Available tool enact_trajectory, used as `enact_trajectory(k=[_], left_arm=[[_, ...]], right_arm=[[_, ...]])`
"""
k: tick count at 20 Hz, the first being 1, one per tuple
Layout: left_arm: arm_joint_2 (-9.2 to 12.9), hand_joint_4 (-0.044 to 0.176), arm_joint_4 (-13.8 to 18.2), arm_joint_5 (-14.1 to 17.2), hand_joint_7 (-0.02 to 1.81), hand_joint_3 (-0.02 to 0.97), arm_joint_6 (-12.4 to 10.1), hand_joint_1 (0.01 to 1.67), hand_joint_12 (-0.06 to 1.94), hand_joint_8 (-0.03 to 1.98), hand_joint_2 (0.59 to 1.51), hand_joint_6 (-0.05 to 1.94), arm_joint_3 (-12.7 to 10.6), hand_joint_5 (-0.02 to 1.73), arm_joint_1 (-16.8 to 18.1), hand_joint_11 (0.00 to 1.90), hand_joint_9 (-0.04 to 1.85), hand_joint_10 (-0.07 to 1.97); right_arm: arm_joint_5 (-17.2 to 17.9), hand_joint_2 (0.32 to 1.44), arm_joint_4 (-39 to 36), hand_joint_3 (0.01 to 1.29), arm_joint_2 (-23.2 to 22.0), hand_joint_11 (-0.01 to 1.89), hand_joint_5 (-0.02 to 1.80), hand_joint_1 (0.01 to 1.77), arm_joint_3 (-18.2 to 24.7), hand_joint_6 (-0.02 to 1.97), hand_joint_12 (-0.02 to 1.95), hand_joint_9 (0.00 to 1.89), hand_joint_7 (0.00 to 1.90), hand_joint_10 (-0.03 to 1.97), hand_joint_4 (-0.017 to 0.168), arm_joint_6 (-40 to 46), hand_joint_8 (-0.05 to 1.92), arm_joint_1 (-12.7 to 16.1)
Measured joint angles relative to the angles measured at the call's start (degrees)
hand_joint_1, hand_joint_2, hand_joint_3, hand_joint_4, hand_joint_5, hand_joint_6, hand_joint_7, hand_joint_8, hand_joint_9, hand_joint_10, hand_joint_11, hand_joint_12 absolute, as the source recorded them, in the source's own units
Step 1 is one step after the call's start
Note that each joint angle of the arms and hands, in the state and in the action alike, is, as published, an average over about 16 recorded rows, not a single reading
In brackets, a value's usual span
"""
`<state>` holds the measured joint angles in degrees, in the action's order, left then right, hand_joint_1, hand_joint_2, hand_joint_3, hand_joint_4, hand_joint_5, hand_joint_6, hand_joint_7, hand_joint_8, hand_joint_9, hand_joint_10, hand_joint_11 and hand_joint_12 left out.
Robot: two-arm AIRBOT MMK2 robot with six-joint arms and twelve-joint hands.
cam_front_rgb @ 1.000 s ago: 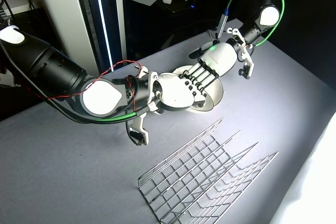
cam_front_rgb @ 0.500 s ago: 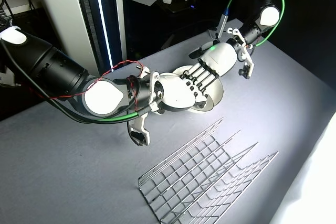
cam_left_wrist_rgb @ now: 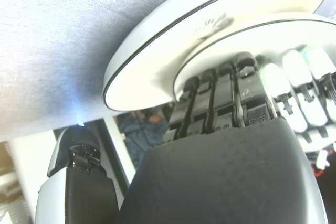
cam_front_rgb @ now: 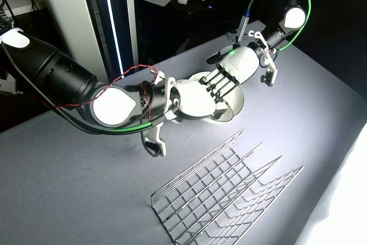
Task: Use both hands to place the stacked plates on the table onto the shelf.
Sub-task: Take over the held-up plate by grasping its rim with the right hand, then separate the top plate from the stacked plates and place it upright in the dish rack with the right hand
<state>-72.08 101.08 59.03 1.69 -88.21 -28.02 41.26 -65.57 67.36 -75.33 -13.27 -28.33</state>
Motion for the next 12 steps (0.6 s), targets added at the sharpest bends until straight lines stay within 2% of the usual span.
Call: enact_trajectory(k=[6,10,12], left_arm=[[0.41,-0.008,0.08,0.17,-0.01,0.021,-0.49,0.02,0.0,-0.02,1.046,-0.03,-0.08,-0.01,0.3,0.01,-0.01,-0.01],[1.66,-0.005,0.13,0.01,-0.01,0.021,-1.2,0.02,0.01,-0.01,1.048,-0.02,-0.1,-0.01,1.47,0.01,0.0,-0.01],[2.62,-0.004,0.01,-0.1,0.0,0.021,-1.82,0.01,0.01,-0.01,1.045,-0.02,-0.1,-0.01,2.46,0.01,0.01,0.0]], right_arm=[[1.68,0.94,0.18,0.01,-0.17,0.7,0.69,1.35,0.15,0.61,1.44,0.73,0.72,0.73,-0.002,-0.28,0.63,0.58],[2.48,0.92,0.01,0.01,-0.61,0.86,0.8,1.36,0.5,0.8,1.46,0.84,0.83,0.98,-0.002,-0.28,0.85,1.17],[2.66,0.91,-0.04,0.01,-0.89,0.89,0.82,1.36,0.75,0.82,1.42,0.86,0.84,1.05,0.0,-0.21,0.91,1.57]])
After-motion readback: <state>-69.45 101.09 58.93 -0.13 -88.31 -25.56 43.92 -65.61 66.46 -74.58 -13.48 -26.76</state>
